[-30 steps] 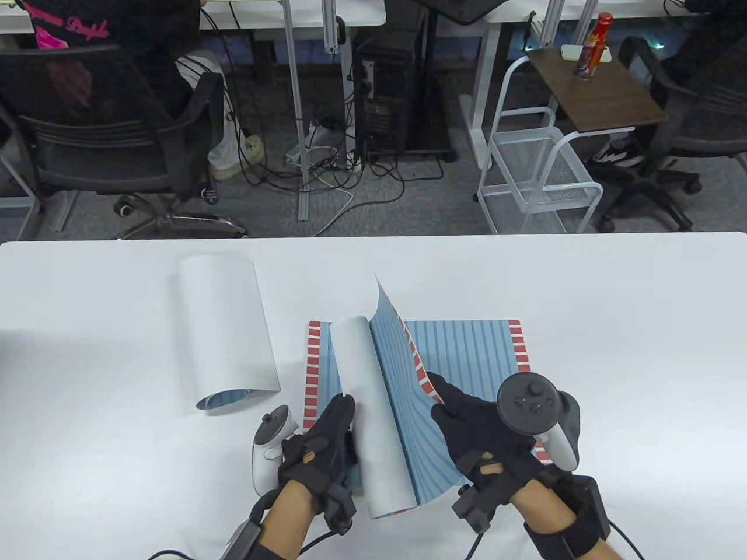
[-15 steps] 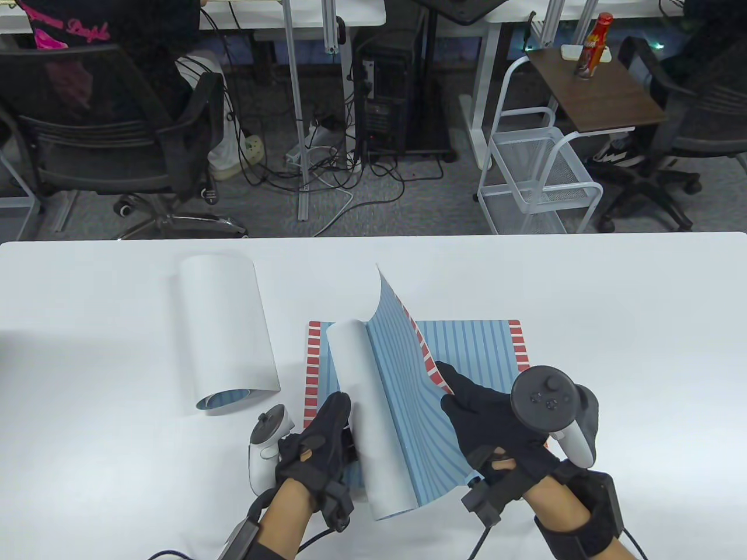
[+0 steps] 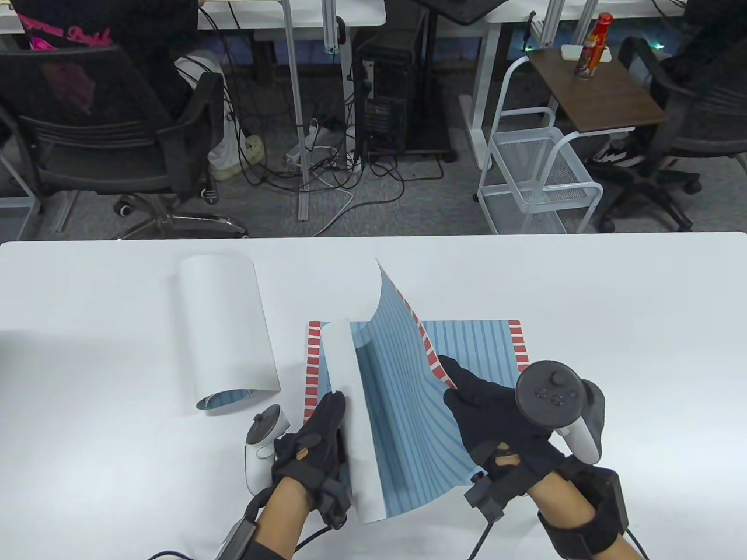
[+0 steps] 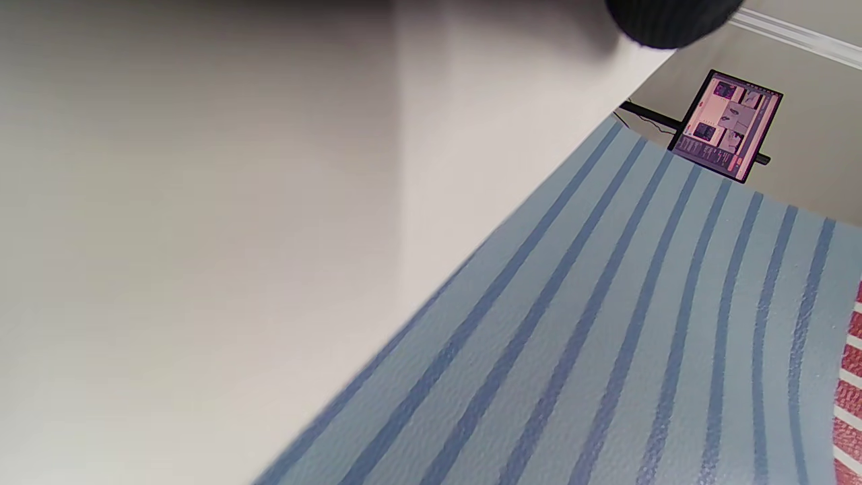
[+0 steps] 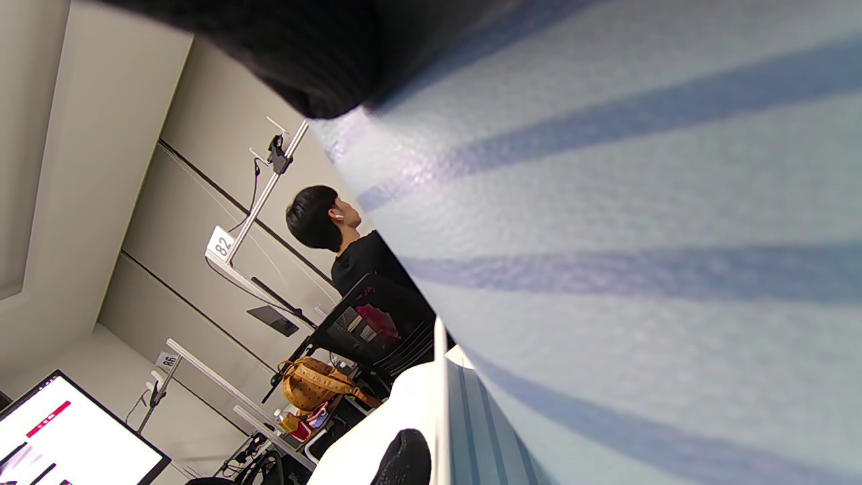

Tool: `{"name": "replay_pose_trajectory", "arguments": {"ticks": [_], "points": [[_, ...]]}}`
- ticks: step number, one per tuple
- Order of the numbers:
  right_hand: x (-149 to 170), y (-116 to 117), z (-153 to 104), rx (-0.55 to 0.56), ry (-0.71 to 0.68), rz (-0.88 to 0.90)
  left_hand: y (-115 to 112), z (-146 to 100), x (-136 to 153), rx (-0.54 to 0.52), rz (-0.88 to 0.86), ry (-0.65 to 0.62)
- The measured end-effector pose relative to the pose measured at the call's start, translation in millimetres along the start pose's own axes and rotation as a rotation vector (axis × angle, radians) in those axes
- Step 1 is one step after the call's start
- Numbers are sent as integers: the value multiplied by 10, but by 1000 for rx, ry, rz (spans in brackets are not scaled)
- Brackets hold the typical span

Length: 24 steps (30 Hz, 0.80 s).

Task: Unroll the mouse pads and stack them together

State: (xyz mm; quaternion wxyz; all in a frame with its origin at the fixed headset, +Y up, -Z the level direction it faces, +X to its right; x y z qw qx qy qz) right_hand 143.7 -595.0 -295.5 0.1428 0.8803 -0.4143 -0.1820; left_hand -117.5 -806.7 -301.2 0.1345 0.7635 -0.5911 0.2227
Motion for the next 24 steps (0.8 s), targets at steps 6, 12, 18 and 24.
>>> {"name": "replay_pose_trajectory", "arguments": {"ticks": [6,12,18,24], "points": [[24,-119,-20,29,6,2,42,1,-7,-7,-15,2],[89,-240,-49,60,13,20,63,7,4,-21,6,11],[271,-345,-113,112,33,60,101,13,14,-55,30,19],[712,-456,-215,187,119,115,266,-13,-128,-207,198,-43]]}}
Point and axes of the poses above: the tracker on the back of each hand, its own x axis roughly to the little-finger side, its own z axis roughly from the wrist to the fingertips, y = z × x, the point moved 5 cm from there along z, roughly from the wrist to the fingertips, and after that the axes turned 15 degrees about -x, right-handed, at the moved point
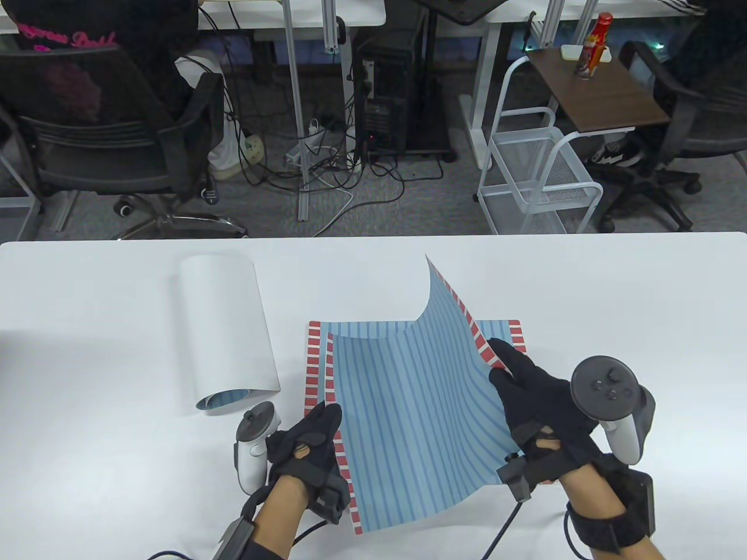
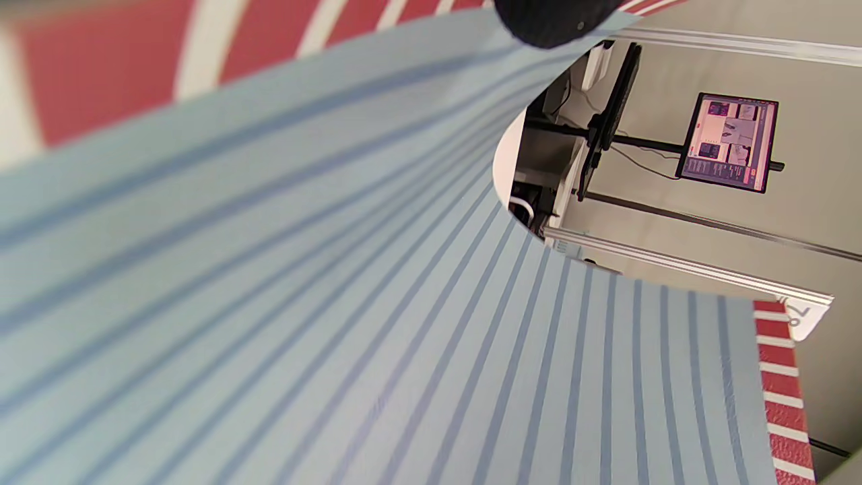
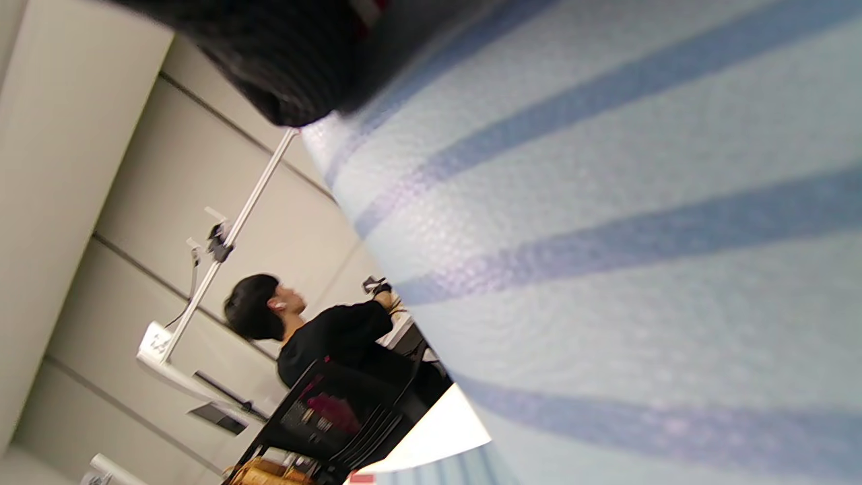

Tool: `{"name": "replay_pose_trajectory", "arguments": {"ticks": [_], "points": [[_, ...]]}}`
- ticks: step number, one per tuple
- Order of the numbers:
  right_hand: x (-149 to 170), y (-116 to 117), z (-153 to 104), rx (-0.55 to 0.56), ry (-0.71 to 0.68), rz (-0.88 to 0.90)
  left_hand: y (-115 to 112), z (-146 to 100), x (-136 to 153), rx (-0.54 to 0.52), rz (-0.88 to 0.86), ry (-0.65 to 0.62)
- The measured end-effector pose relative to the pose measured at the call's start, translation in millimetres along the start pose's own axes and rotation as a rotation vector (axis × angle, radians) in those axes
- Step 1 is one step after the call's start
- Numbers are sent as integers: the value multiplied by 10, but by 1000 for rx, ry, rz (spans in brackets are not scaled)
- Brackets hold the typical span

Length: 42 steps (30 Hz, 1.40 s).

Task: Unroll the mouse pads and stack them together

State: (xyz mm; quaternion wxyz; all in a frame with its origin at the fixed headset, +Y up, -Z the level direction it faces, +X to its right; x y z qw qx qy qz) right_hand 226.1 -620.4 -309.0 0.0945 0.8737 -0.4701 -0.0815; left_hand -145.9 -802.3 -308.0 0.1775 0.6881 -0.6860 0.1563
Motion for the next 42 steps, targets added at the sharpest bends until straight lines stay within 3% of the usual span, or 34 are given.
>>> {"name": "replay_pose_trajectory", "arguments": {"ticks": [9,16,21,26,32,42], "points": [[884,-105,9,53,235,82,320,-1,-435,-272,376,-162],[1270,-86,21,90,449,-87,381,80,-889,-441,726,-264],[1447,-4,24,103,624,-277,328,236,-1113,-503,915,-261],[1560,83,38,87,731,-366,235,408,-1171,-525,1065,-200],[1762,158,82,42,839,-413,127,592,-1049,-536,1219,-107],[1737,194,118,43,848,-460,88,667,-940,-604,1361,-74]]}}
Point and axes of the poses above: the tracker on the back of each hand, its own x axis roughly to the little-finger side, its own z axis roughly from the wrist to the fingertips, y = z × x, the point moved 5 cm from there along z, roughly from the wrist to the fingertips, and after that the axes turned 15 degrees about -x, right-handed, at the moved point
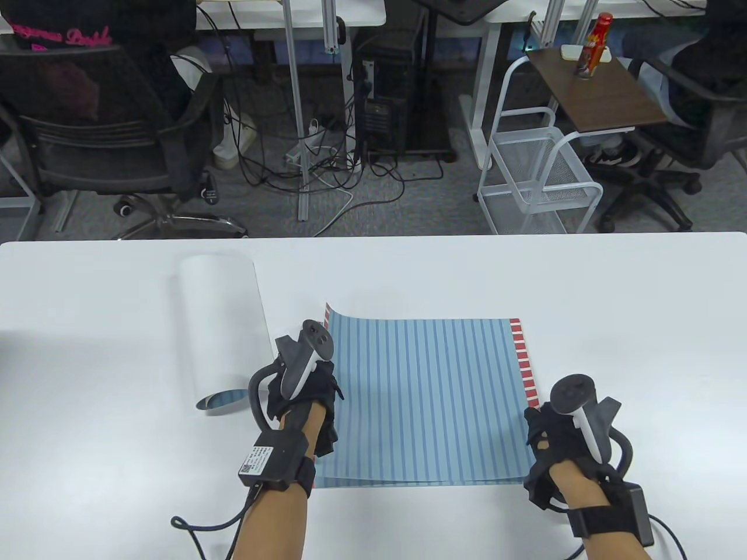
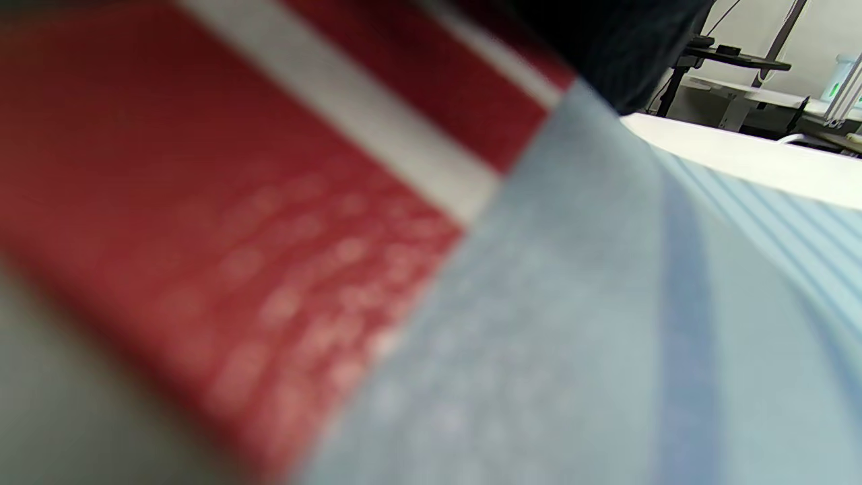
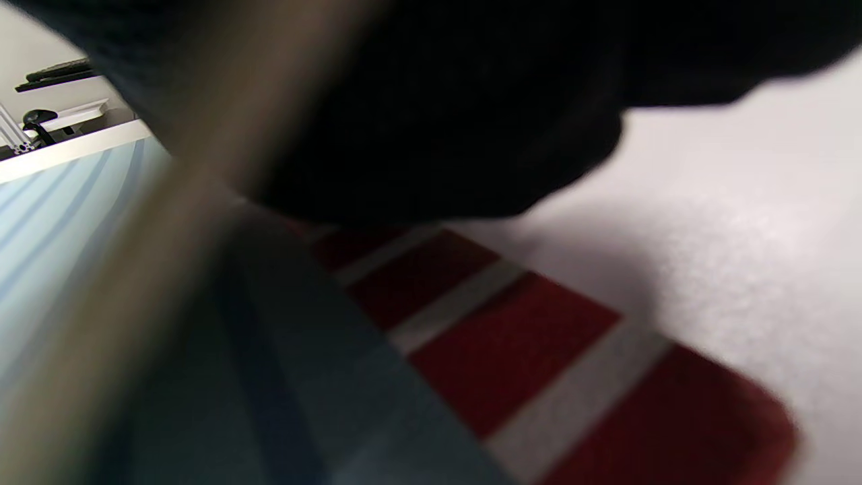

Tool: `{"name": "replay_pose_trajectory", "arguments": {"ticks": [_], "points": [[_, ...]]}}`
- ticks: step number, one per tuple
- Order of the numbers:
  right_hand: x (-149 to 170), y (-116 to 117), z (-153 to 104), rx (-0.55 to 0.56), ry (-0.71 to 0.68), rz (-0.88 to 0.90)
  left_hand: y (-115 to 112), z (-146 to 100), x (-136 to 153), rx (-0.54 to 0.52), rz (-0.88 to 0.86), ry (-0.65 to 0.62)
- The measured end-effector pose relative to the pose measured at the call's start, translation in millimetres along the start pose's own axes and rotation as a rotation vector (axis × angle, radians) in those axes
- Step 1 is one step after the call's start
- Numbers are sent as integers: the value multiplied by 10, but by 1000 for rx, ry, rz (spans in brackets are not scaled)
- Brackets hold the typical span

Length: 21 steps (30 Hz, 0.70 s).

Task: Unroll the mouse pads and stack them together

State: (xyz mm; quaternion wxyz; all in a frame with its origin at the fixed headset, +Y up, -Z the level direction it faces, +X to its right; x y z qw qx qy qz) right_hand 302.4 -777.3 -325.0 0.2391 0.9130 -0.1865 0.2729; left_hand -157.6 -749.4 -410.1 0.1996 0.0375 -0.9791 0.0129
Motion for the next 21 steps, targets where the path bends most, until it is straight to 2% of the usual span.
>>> {"name": "replay_pose_trajectory", "arguments": {"ticks": [8,14,18,21], "points": [[-42,11,-9,16,12,-66,-48,-12,-74,-68,170,-35],[-64,13,-21,38,25,-121,-158,-18,-90,-68,227,-36],[-135,6,-64,74,-21,-170,-148,-74,-200,-141,296,-97],[-247,22,-90,57,-101,-265,-171,-80,-296,-124,337,-182]]}}
Point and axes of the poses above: the tracker on the back of each hand, its own x axis roughly to the little-finger side, its own z axis roughly from the wrist to the fingertips, y = z × x, the point moved 5 cm from there along z, roughly from the wrist to the fingertips, and after that the axes turned 15 degrees about -x, right-handed, at the moved point
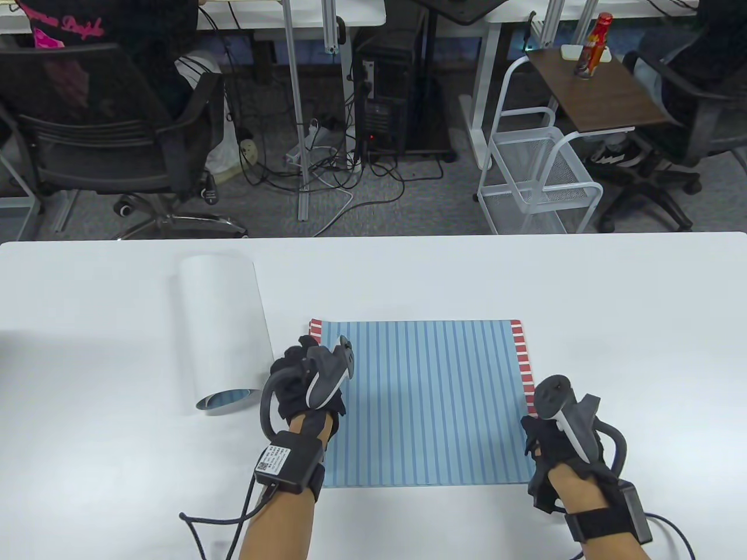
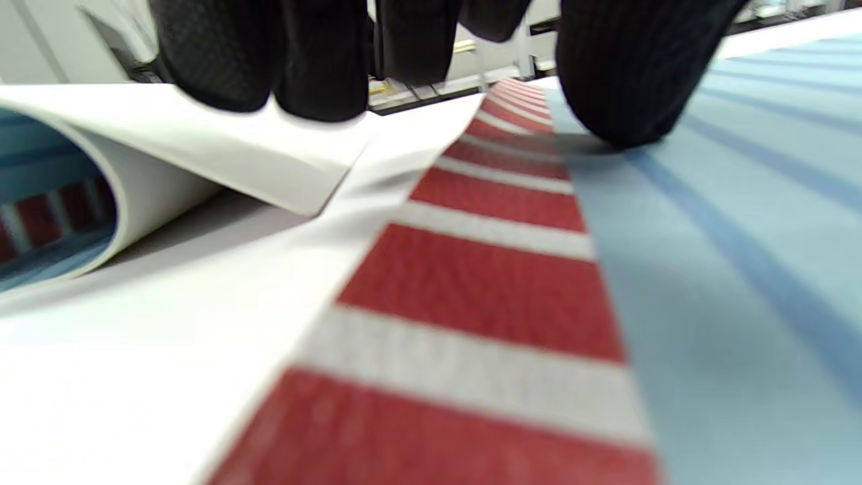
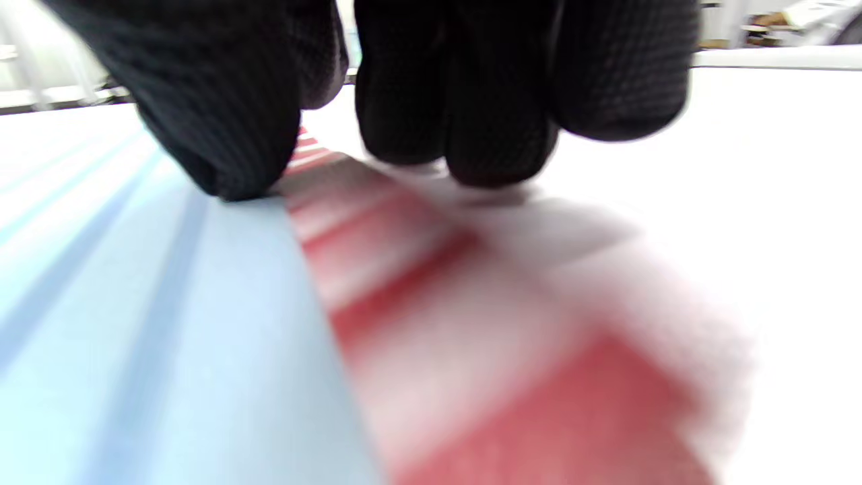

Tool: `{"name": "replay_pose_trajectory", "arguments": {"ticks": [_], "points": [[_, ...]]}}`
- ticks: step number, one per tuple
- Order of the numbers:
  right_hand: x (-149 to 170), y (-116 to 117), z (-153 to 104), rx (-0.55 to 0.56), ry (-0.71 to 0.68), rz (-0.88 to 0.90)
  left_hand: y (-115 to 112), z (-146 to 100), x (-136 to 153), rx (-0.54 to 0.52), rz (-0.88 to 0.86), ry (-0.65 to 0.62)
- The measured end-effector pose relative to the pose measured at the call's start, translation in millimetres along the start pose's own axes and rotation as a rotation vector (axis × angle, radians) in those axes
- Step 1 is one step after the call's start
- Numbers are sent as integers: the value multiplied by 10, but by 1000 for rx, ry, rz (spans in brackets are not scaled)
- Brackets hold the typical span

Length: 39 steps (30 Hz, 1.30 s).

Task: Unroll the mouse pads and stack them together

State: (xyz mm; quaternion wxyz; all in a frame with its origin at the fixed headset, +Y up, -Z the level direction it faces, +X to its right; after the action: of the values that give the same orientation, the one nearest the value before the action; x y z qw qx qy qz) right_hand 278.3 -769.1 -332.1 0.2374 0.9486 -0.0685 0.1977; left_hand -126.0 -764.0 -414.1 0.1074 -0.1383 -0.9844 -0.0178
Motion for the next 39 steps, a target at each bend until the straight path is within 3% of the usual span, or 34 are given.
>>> {"name": "replay_pose_trajectory", "arguments": {"ticks": [5,8,13,18,23,31,39], "points": [[-47,151,-2,-329,-126,-97,-113,66,-134,148,-37,-95],[1,203,30,-421,-161,-86,-125,148,-158,183,-79,-104],[-34,213,32,-425,-188,-139,-170,343,-168,287,-192,-52],[-57,196,35,-394,-209,-161,-195,413,-157,294,-224,-19],[-61,179,33,-375,-209,-161,-150,240,-168,244,-153,-102],[-79,179,27,-373,-206,-165,-183,-370,42,195,-212,-168],[-79,180,25,-374,-202,-166,-161,-870,169,188,-145,-280]]}}
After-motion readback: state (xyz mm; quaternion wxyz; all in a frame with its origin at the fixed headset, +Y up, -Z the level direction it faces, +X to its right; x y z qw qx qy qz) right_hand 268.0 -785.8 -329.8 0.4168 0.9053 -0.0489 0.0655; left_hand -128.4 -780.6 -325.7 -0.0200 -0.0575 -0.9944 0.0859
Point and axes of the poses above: the tracker on the back of each hand, its own x axis roughly to the little-finger side, its own z axis roughly from the wrist to the fingertips, y = z × x, the point moved 5 cm from there along z, roughly from the wrist to the fingertips, and after that the axes turned 15 degrees about -x, right-handed, at the moved point
